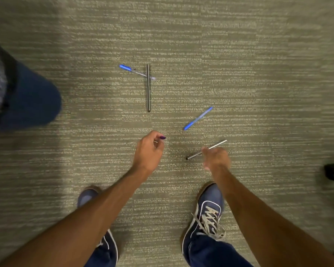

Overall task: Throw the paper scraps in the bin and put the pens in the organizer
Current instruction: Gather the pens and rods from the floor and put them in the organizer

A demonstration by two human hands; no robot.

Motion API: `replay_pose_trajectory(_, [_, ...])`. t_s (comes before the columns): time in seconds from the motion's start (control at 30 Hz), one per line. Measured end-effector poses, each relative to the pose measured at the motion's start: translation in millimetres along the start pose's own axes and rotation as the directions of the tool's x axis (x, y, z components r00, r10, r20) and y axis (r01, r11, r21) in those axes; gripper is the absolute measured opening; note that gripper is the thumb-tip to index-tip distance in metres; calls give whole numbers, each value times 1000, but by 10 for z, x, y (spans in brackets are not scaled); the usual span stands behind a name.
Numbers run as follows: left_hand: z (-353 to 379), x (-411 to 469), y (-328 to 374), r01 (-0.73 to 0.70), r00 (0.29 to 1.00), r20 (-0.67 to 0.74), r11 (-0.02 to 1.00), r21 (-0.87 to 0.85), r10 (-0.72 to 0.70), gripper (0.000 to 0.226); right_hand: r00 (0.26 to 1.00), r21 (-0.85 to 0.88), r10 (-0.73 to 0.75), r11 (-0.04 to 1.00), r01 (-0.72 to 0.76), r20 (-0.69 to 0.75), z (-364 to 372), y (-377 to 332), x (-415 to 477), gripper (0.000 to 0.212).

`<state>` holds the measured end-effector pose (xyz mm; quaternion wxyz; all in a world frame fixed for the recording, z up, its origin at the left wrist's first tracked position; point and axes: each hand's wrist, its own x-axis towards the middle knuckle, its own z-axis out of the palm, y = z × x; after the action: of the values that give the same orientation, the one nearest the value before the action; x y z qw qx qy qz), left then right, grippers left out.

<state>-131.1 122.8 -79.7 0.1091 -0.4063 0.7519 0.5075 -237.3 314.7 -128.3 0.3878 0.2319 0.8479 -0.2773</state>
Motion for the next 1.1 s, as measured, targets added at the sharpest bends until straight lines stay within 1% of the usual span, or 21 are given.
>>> replay_pose_trajectory(0.1, [174,142,-68,47,999,14,999,-10,-47,14,990,-66,75,994,-83,-123,107,41,273,39])
replay_pose_trajectory(0.13, [202,182,-80,59,998,19,998,-20,-59,14,985,-22,114,993,-118,-126,147,52,347,39])
replay_pose_trajectory(0.2, [219,247,-74,83,996,36,996,-40,-82,14,981,105,177,980,-169,-74,176,1,402,39])
replay_pose_trajectory(0.23, [210,271,-62,101,994,50,994,-49,-99,13,977,106,202,975,-195,-60,173,-49,356,38])
replay_pose_trajectory(0.27, [189,287,-42,125,990,68,990,-65,-121,12,973,140,223,967,-214,-51,170,-127,309,32])
replay_pose_trajectory(0.3, [160,299,-17,152,985,90,984,-90,-144,12,976,211,218,954,-212,-6,175,-162,271,18])
replay_pose_trajectory(0.33, [123,310,16,181,979,115,976,-118,-168,13,983,373,173,910,-183,59,187,-199,252,3])
replay_pose_trajectory(0.37, [81,319,54,213,971,144,967,-139,-194,15,992,504,38,858,-95,123,224,-262,162,11])
replay_pose_trajectory(0.4, [35,322,91,248,959,179,957,-154,-220,17,971,647,-58,754,-111,233,259,-344,15,18])
replay_pose_trajectory(0.47, [-55,321,156,332,923,275,916,-224,-268,19,900,789,-267,601,-124,345,369,-501,-233,25])
replay_pose_trajectory(0.53, [-151,312,213,440,874,380,824,-355,-303,16,827,732,-420,681,15,374,479,-713,-498,27])
replay_pose_trajectory(0.6, [-248,311,235,495,853,415,741,-455,-315,20,773,542,-536,783,305,339,591,-855,-635,19])
replay_pose_trajectory(0.63, [-300,321,230,501,856,403,710,-494,-324,24,761,398,-571,804,441,308,637,-903,-647,14])
replay_pose_trajectory(0.67, [-358,340,215,500,863,377,681,-535,-337,28,723,295,-621,783,548,302,674,-947,-637,11])
replay_pose_trajectory(0.7, [-422,373,187,492,870,347,648,-582,-350,28,681,265,-654,757,598,330,701,-1025,-614,9])
replay_pose_trajectory(0.77, [-554,478,108,462,881,272,579,-672,-388,22,644,299,-631,774,558,432,756,-1210,-509,12])
replay_pose_trajectory(0.8, [-624,544,63,441,882,223,560,-701,-415,21,650,302,-601,798,521,466,804,-1303,-423,13])
replay_pose_trajectory(0.83, [-687,617,12,415,884,171,560,-718,-435,22,670,270,-589,806,526,453,871,-1394,-324,13])
replay_pose_trajectory(0.9, [-789,753,-96,356,894,84,584,-729,-440,26,716,133,-614,782,608,333,1031,-1542,-115,10])
replay_pose_trajectory(0.97, [-860,857,-182,316,901,39,592,-741,-433,31,752,-1,-623,770,638,218,1202,-1667,58,11])
replay_pose_trajectory(1.1, [-922,986,-279,322,893,38,576,-752,-448,31,777,-159,-615,760,630,134,1524,-1828,259,25])
